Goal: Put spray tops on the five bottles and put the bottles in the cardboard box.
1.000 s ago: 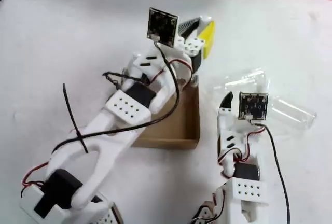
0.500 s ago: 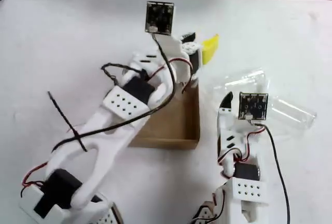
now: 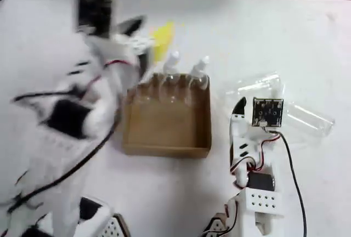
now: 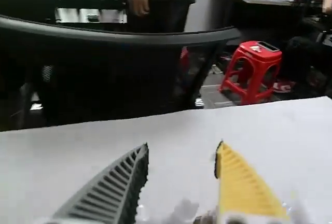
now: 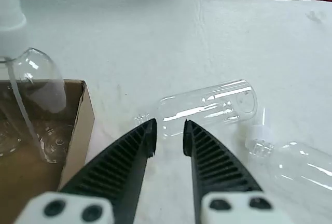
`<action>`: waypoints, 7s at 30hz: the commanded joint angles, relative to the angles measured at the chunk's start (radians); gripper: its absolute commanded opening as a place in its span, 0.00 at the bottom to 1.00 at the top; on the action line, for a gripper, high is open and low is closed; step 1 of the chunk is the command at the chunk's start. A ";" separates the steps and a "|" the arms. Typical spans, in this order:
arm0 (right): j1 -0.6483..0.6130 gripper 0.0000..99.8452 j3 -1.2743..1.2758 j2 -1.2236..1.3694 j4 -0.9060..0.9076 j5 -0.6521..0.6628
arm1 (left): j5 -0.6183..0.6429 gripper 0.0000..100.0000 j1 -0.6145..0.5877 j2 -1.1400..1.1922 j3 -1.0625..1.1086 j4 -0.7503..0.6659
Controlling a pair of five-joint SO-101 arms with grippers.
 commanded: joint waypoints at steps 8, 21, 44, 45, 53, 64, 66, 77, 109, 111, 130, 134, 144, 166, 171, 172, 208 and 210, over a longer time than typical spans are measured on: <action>0.007 0.07 -0.003 -0.013 -0.018 0.015 | -0.012 0.20 -0.358 -0.232 0.210 0.210; 0.007 0.07 -0.003 -0.016 -0.018 0.015 | 0.066 0.20 -0.552 -0.314 0.813 -0.318; 0.007 0.07 -0.003 -0.015 -0.016 0.015 | -0.025 0.20 -0.473 -0.312 0.936 -0.428; 0.007 0.07 -0.003 -0.015 -0.016 0.015 | -0.025 0.20 -0.472 -0.312 0.936 -0.428; 0.005 0.07 -0.003 -0.015 -0.016 0.015 | -0.032 0.20 -0.407 -0.312 0.994 -0.496; 0.005 0.07 -0.003 -0.019 -0.016 0.015 | -0.032 0.20 -0.403 -0.312 1.016 -0.525; 0.005 0.07 -0.003 -0.019 -0.016 0.015 | -0.032 0.20 -0.403 -0.312 1.016 -0.526; 0.005 0.07 -0.003 -0.021 -0.016 0.015 | -0.032 0.20 -0.409 -0.312 1.016 -0.523; 0.001 0.07 -0.003 -0.021 -0.016 0.015 | -0.212 0.20 -0.401 0.131 0.661 -0.321; -0.001 0.07 -0.003 -0.021 -0.016 0.015 | -0.206 0.20 -0.423 0.246 0.611 -0.321; 0.039 0.13 -0.011 -0.022 -0.018 -0.009 | -0.066 0.20 -0.470 0.344 0.560 -0.299; 0.039 0.23 -0.011 -0.022 -0.016 -0.031 | -0.066 0.20 -0.470 0.344 0.552 -0.298; 0.068 0.24 -0.009 -0.022 -0.021 -0.037 | -0.068 0.20 -0.472 0.343 0.551 -0.299; 0.065 0.01 -0.009 -0.022 -0.024 -0.028 | -0.068 0.05 -0.472 0.343 0.551 -0.302; 0.065 0.13 -0.011 -0.022 -0.024 -0.028 | -0.072 0.05 -0.472 0.343 0.551 -0.307; 0.065 0.18 -0.011 -0.022 -0.021 -0.032 | -0.072 0.07 -0.472 0.343 0.551 -0.307; 0.051 0.07 -0.009 -0.022 -0.019 -0.026 | -0.074 0.12 -0.472 0.344 0.551 -0.305; 0.054 0.14 -0.009 -0.022 -0.019 -0.026 | -0.069 0.19 -0.472 0.344 0.551 -0.305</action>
